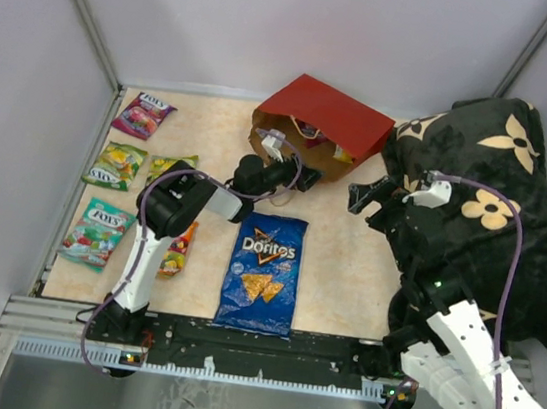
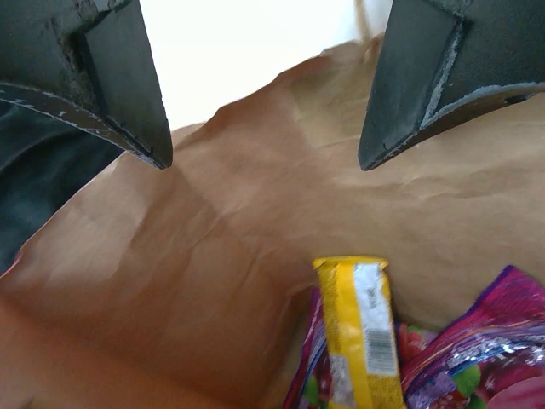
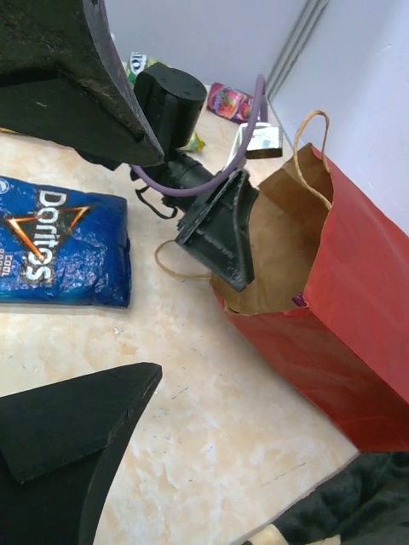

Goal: Take the snacks out of the paper bag
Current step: Take out the snack from the paper bag.

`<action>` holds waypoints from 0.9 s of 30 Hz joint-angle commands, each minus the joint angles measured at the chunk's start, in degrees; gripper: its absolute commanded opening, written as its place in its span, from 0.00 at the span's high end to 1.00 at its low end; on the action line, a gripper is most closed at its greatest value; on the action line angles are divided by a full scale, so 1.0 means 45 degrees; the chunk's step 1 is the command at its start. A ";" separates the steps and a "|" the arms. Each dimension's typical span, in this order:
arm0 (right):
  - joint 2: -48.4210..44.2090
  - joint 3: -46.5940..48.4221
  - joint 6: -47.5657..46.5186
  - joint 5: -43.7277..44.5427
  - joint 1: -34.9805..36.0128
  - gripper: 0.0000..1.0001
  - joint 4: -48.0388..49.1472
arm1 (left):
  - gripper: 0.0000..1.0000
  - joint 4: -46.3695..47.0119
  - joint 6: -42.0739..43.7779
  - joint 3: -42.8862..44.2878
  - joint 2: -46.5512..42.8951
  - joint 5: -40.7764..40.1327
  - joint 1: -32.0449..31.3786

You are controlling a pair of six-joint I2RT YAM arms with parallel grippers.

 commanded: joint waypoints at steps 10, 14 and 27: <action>-0.0822 0.0406 -0.0475 0.0558 -0.0194 0.01 -0.0492 | 0.00 0.4572 -1.0515 0.1786 0.2040 -0.3091 -0.0648; -0.1142 0.0359 -0.0482 0.0724 -0.0214 0.01 -0.0809 | 0.00 0.3204 -1.1964 0.1509 0.1594 -0.4142 -0.0956; -0.1827 0.0387 -0.0318 0.0975 -0.0214 0.01 -0.1387 | 0.00 -0.6386 -1.2851 0.6164 0.1877 -0.2844 -0.0874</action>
